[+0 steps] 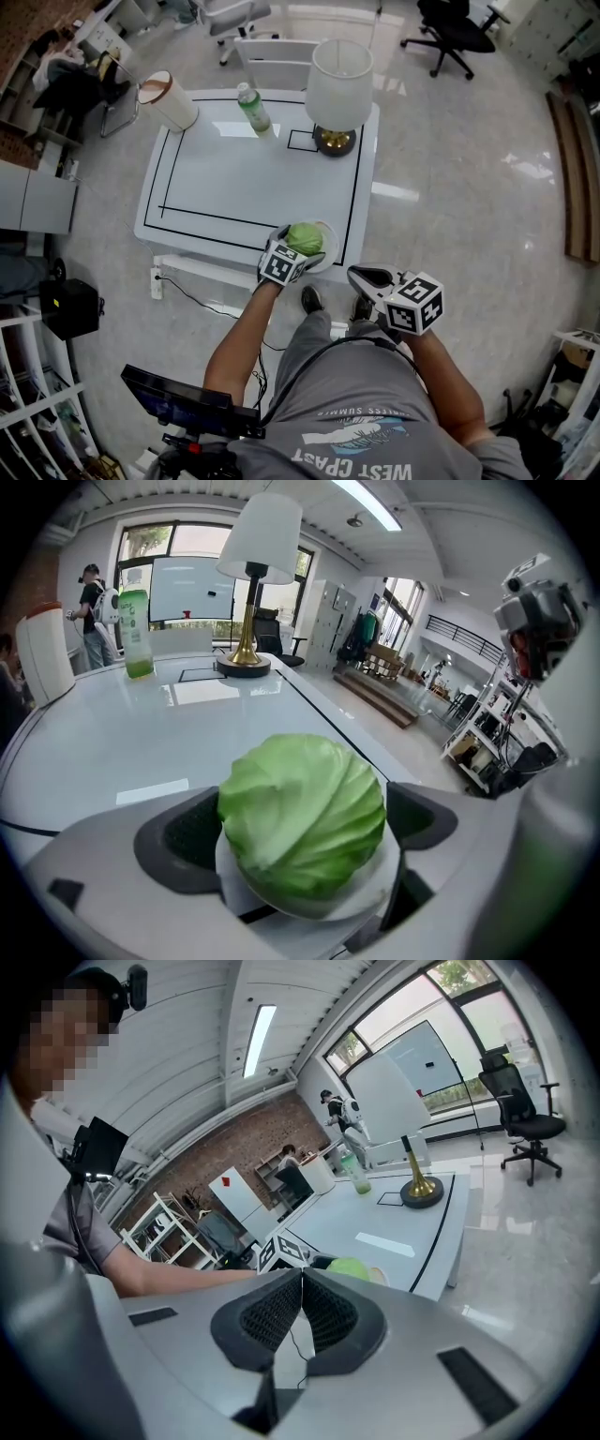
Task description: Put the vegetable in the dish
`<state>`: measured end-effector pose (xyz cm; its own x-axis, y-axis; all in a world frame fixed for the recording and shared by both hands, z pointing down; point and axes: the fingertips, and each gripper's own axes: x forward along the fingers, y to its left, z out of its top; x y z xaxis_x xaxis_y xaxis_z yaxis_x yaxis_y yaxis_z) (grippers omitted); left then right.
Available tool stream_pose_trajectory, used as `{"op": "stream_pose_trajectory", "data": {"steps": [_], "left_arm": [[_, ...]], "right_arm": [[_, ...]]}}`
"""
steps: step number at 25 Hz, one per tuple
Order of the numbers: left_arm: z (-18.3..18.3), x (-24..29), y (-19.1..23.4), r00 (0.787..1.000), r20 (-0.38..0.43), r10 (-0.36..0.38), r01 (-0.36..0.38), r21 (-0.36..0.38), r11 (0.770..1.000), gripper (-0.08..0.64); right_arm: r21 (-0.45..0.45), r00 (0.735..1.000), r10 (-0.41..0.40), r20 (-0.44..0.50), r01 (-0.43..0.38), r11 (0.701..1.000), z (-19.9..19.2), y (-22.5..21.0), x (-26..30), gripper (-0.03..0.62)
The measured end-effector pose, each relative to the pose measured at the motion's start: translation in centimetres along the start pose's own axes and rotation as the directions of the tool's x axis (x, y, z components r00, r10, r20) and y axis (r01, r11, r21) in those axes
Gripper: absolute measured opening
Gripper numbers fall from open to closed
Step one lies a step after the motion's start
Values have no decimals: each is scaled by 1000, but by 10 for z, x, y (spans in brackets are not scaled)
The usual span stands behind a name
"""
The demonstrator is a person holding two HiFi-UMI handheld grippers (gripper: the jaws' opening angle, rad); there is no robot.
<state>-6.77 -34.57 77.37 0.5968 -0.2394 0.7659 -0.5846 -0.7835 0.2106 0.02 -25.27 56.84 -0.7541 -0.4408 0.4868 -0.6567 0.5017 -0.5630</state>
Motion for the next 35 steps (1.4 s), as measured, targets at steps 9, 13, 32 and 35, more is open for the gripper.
{"op": "stream_pose_trajectory", "data": {"steps": [9, 13, 32, 35], "left_arm": [[1, 0, -2, 1000, 6, 5, -5, 7, 1000, 551], [0, 0, -6, 1000, 10, 0, 0, 0, 1000, 549], [0, -3, -7, 999, 43, 26, -24, -47, 999, 545], [-2, -2, -6, 999, 44, 25, -23, -39, 999, 545]], "right_arm": [[57, 999, 6, -52, -3, 998, -28, -6, 7, 8], [78, 998, 4, -69, 1, 997, -38, -11, 11, 8], [166, 991, -15, -129, 36, 985, -76, -35, 20, 8], [174, 990, -13, -142, 38, 984, -81, -36, 23, 8]]}}
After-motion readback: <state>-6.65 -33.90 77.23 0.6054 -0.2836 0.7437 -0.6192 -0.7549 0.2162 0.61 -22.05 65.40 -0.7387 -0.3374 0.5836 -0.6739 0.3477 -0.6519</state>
